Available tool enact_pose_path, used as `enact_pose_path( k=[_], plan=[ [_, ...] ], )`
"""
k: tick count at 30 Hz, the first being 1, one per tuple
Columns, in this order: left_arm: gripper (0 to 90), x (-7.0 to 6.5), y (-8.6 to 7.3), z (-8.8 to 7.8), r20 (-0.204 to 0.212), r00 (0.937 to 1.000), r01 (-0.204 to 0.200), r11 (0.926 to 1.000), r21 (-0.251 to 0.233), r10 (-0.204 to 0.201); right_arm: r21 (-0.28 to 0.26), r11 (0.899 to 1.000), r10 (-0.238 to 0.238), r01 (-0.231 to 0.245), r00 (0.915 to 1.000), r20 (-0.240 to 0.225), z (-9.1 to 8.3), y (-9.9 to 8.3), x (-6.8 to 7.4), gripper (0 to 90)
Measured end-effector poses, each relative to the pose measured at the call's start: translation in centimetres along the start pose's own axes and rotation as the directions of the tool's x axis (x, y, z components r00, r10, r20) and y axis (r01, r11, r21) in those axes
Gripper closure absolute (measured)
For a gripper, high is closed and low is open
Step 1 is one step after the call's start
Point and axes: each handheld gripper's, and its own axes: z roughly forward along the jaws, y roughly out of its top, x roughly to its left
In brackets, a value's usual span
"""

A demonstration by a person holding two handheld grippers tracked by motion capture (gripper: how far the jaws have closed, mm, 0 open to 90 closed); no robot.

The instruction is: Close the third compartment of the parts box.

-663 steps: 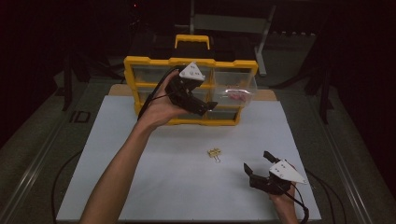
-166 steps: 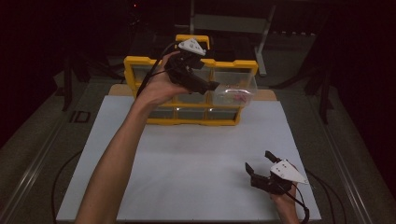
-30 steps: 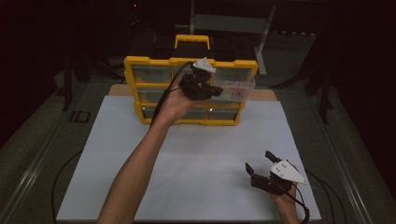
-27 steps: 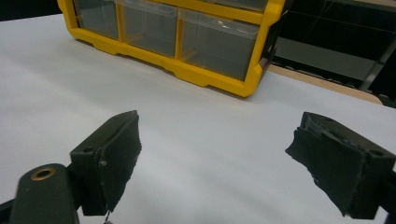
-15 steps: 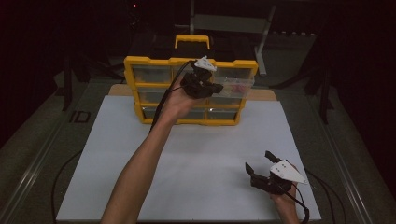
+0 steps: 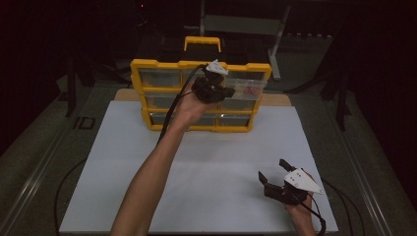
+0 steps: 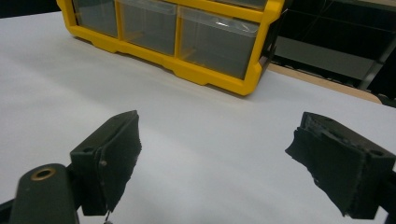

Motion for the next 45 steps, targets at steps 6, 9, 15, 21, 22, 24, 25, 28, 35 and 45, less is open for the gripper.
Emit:
enact_pose_path(
  k=[6,9,15,21,22,24,25,28,35,45],
  plan=[
    [90.0,0.6,-0.2,0.0,-0.021,0.9997,0.014,0.9999,-0.011,-0.014,0.002,1.000,-0.004,0.004,1.0000,0.002,0.0,0.0,0.0,13.6],
    [90.0,1.1,-0.4,0.0,-0.040,0.9988,0.029,0.9994,-0.018,-0.030,0.003,1.000,-0.005,0.005,1.0000,0.003,0.0,0.0,0.0,13.6],
    [90.0,1.8,-0.9,0.4,-0.065,0.9950,0.074,0.9968,-0.030,-0.075,0.001,1.000,-0.004,0.004,1.0000,0.003,0.0,0.0,0.0,13.6],
    [90.0,2.3,-1.0,0.9,-0.086,0.9899,0.110,0.9933,-0.036,-0.113,0.002,1.000,-0.004,0.004,1.0000,0.003,0.0,0.0,0.0,13.6],
    [90.0,2.3,-1.0,1.0,-0.089,0.9890,0.116,0.9927,-0.035,-0.118,0.001,1.000,-0.004,0.004,1.0000,0.004,0.0,0.0,0.0,13.6],
    [90.0,2.3,-1.2,1.3,-0.093,0.9888,0.114,0.9930,-0.030,-0.117,0.000,1.000,-0.004,0.004,1.0000,0.003,0.0,0.0,0.0,13.6],
    [90.0,2.3,-1.2,1.4,-0.097,0.9879,0.118,0.9925,-0.031,-0.121,0.001,1.000,-0.004,0.004,1.0000,0.002,0.0,0.0,0.0,13.6],
    [90.0,2.5,-1.2,1.6,-0.104,0.9857,0.130,0.9909,-0.036,-0.133,0.001,1.000,-0.004,0.004,1.0000,0.002,0.0,0.0,0.0,13.6],
    [90.0,2.5,-1.2,2.1,-0.114,0.9823,0.143,0.9884,-0.050,-0.148,0.001,1.000,-0.005,0.005,1.0000,0.002,0.0,0.0,0.0,13.6],
    [90.0,2.3,-1.2,2.2,-0.119,0.9830,0.136,0.9898,-0.044,-0.140,0.002,1.000,-0.006,0.006,1.0000,0.001,0.0,0.0,0.0,13.6]
  ],
)
